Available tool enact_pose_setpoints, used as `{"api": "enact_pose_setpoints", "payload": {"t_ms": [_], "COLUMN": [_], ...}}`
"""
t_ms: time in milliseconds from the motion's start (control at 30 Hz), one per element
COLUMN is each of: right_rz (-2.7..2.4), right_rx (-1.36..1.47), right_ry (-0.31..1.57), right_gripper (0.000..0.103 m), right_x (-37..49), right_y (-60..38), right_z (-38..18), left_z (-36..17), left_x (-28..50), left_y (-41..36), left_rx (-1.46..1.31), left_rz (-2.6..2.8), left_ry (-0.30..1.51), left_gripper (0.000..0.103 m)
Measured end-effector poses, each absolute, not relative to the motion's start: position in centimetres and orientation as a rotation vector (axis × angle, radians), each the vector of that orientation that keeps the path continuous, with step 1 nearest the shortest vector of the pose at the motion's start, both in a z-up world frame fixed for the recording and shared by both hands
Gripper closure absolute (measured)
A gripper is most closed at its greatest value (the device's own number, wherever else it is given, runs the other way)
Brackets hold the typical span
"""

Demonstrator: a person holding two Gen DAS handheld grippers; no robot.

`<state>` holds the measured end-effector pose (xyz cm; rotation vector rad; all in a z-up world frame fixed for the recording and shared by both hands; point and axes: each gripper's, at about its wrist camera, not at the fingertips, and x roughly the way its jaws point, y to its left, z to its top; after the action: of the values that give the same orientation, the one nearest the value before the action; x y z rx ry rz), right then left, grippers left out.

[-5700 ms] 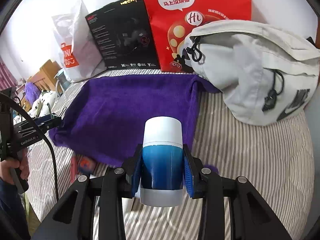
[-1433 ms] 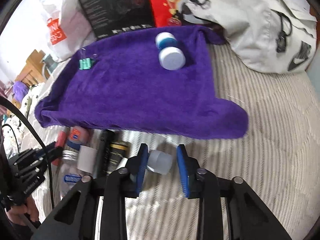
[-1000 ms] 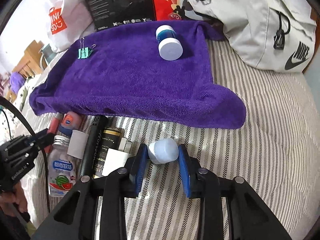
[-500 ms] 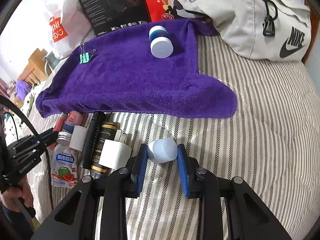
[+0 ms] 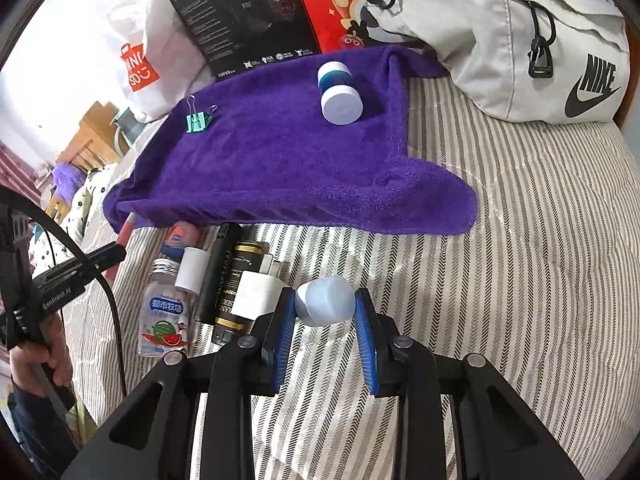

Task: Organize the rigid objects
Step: 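Place the highlighter beside the clip on the towel while the right tool sets the white bottle there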

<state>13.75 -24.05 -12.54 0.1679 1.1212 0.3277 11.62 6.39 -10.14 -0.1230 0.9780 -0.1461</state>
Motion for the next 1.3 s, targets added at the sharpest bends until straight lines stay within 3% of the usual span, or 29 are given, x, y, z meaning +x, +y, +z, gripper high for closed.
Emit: {"api": "enact_pose_setpoints", "payload": {"t_ms": [667, 1300], "right_rz": [0.383, 0.32], "right_rx": [0.179, 0.062], "right_ry": [1.028, 1.133], "right_gripper": [0.073, 0.073], "right_x": [19.0, 27.7], "right_y": [-23.2, -21.6], "right_z": [-8.2, -13.2], "left_z": [-6.2, -10.5], "left_x": [18.4, 25.7], "left_y": [7.7, 7.5], "left_rx": [-0.092, -0.051], "left_rz": [-0.142, -0.115], "left_ry": [0.922, 1.01], "left_gripper": [0.086, 0.086]}}
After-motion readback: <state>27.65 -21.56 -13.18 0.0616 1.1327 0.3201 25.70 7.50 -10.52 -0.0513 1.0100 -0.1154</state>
